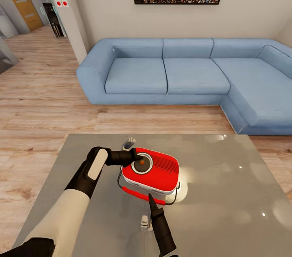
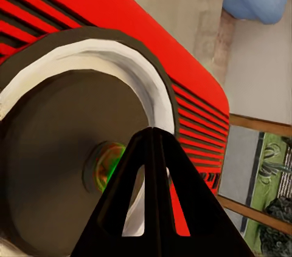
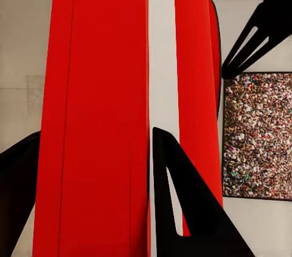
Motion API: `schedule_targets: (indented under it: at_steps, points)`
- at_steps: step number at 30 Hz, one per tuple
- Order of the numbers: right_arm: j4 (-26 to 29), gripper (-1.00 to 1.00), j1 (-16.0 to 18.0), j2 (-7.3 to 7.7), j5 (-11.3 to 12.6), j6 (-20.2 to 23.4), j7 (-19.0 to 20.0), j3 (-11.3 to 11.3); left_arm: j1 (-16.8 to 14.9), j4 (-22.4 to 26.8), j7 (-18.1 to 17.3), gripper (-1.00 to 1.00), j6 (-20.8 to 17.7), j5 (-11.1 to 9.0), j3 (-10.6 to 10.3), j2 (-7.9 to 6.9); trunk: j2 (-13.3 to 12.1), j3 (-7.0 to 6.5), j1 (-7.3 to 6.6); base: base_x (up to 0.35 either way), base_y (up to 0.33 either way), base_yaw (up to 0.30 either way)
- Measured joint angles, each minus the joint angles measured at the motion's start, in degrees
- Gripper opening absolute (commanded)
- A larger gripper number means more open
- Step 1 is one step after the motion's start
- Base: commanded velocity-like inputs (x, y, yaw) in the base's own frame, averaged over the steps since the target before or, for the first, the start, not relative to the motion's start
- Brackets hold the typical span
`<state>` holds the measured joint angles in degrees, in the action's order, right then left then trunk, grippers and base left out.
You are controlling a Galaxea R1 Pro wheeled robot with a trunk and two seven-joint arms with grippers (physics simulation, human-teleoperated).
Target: Turn on the radio receiver that's on the table in the living room.
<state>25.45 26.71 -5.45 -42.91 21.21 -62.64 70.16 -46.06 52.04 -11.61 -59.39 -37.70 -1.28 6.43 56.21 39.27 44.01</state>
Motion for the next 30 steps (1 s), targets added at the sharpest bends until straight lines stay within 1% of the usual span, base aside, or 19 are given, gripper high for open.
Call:
schedule_targets:
  at_steps: [4,8,14,16,19,21,22,23,24,25,26,27,28,29,30]
  points:
    - [0.0,-1.0,0.0,0.03,0.0,-0.02,0.0,-0.02,0.0,-0.31,0.01,-1.0,-0.01,0.02,0.03,-0.07,0.0,0.0,0.0,0.0,0.0,0.0]
    - [0.0,-1.0,0.0,0.05,-0.01,-0.01,0.0,0.01,0.0,-2.01,0.01,-1.0,0.06,0.02,0.11,-0.05,0.0,0.0,0.0,0.0,0.0,0.0]
    - [-0.02,-1.0,0.0,0.01,0.07,-0.07,0.01,-0.01,0.0,-2.76,-0.01,-1.0,0.04,-0.29,0.14,-0.02,0.0,0.0,0.0,0.0,0.0,0.0]
    - [-0.15,-1.0,0.0,0.03,0.0,-0.05,0.04,0.01,0.0,-2.74,0.01,-1.0,0.07,-0.07,0.13,0.02,0.0,0.0,0.0,0.0,0.0,0.0]
    - [-0.42,-1.0,0.0,0.07,0.02,-0.08,0.14,-0.04,-0.15,-2.21,0.01,-1.0,0.01,-0.78,0.17,0.19,0.0,0.0,0.0,0.0,0.0,0.0]
    - [-0.49,-1.0,0.0,0.08,0.01,-0.08,0.16,-0.06,-0.79,-2.06,-0.05,-1.0,-0.04,-2.15,0.2,0.28,0.0,0.0,0.0,0.0,0.0,0.0]
    - [-0.53,-1.0,0.0,0.08,0.01,-0.08,0.16,-0.07,-1.29,-1.95,-0.09,-1.0,-0.07,-3.7,0.19,0.44,0.0,0.0,0.0,0.0,0.0,0.0]
    - [-0.58,-1.0,0.0,0.09,0.01,-0.11,0.2,-0.08,-1.71,-1.61,-0.15,-1.0,-0.11,-5.67,0.17,0.69,0.0,0.0,0.0,0.0,0.0,0.0]
    - [-0.61,-1.0,0.0,0.09,0.01,-0.12,0.21,-0.08,-1.86,-1.26,-0.17,-1.0,-0.12,-6.7,0.15,0.81,0.0,0.0,0.0,0.0,0.0,0.0]
    - [-0.64,-1.0,0.0,0.09,0.0,-0.14,0.25,-0.08,-2.08,-0.25,-0.2,-1.0,-0.19,-8.93,0.1,1.04,0.0,0.0,0.0,0.0,0.0,0.0]
    - [-0.65,-1.0,0.0,0.09,0.0,-0.14,0.27,-0.08,-2.16,0.45,-0.2,-1.0,-0.22,-9.89,0.07,1.13,0.0,0.0,0.0,0.0,0.0,0.0]
    - [-0.67,-1.0,0.0,0.09,0.01,-0.16,0.33,-0.08,-2.27,2.14,-0.22,-1.0,-0.31,-11.77,0.0,1.25,0.0,0.0,0.0,0.0,0.0,0.0]
    - [-0.69,-1.0,0.0,0.09,0.01,-0.17,0.4,-0.08,-2.31,3.19,-0.21,-1.0,-0.33,-12.43,-0.04,1.31,0.0,0.0,0.0,0.0,0.0,0.0]
    - [-0.69,-1.0,0.0,0.09,0.01,-0.17,0.43,-0.09,-2.37,5.31,-0.2,-1.0,-0.44,-13.72,-0.12,1.41,0.0,0.0,0.0,0.0,0.0,0.0]
    - [-0.7,-1.0,0.0,0.09,0.01,-0.18,0.48,-0.08,-2.4,7.51,-0.19,-1.0,-0.52,-14.51,-0.18,1.46,0.0,0.0,0.0,0.0,0.0,0.0]
